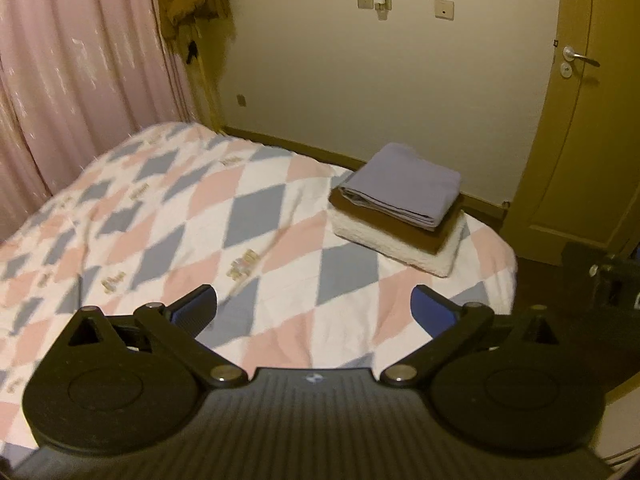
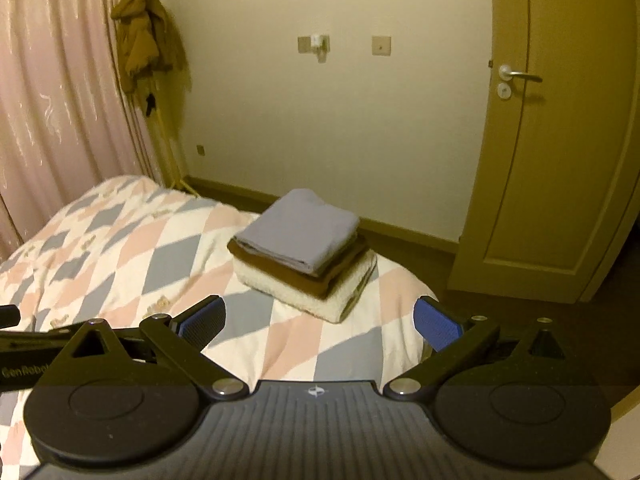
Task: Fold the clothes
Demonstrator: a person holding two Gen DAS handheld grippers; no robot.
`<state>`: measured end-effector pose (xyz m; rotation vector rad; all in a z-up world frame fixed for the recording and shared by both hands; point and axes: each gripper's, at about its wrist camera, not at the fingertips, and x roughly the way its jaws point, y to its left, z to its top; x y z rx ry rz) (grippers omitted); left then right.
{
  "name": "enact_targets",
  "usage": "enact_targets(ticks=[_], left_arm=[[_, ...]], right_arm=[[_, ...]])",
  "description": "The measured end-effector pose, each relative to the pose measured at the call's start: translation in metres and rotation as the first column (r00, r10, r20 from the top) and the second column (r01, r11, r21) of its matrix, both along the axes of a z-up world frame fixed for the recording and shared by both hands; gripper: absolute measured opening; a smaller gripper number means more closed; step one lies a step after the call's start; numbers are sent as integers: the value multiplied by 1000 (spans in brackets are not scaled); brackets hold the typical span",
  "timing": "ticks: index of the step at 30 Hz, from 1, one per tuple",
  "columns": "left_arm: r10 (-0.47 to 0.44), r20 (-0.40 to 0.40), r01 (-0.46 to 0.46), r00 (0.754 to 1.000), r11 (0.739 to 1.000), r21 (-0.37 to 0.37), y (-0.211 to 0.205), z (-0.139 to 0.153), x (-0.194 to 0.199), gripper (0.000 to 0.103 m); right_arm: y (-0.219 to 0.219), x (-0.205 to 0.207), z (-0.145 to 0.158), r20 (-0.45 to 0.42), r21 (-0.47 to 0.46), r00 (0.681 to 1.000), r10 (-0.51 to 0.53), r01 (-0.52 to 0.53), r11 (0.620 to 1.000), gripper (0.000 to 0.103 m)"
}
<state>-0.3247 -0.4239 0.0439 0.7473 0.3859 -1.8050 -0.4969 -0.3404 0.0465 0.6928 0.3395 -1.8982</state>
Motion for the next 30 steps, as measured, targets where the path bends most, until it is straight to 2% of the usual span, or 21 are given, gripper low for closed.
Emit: enact_targets(ticks=[2,8,18,25,30], left_arm=[[-2,6,2,1000,1000,-11,4,1,1,102],[-8,-26,9,1000,1000,29,5,2,4,102],[-30,-23,32,999,994,106,3,-13,4,102],[-56,-38,61,998,987,146,4,-24,2,102],[-59,-21,61,998,983,171,0,-33,-3,102]], right_arm=[[2,0,0,13,0,1000,-17,17,1000,103],[5,-6,3,77,5,995,-66,66,998,103],[2,-8,-7,158,85,983,-96,84,993,103],[-3,-1,-16,120,139,991,-66,49,989,103],[-5,2,-26,98,183,993,-70,52,982,103]])
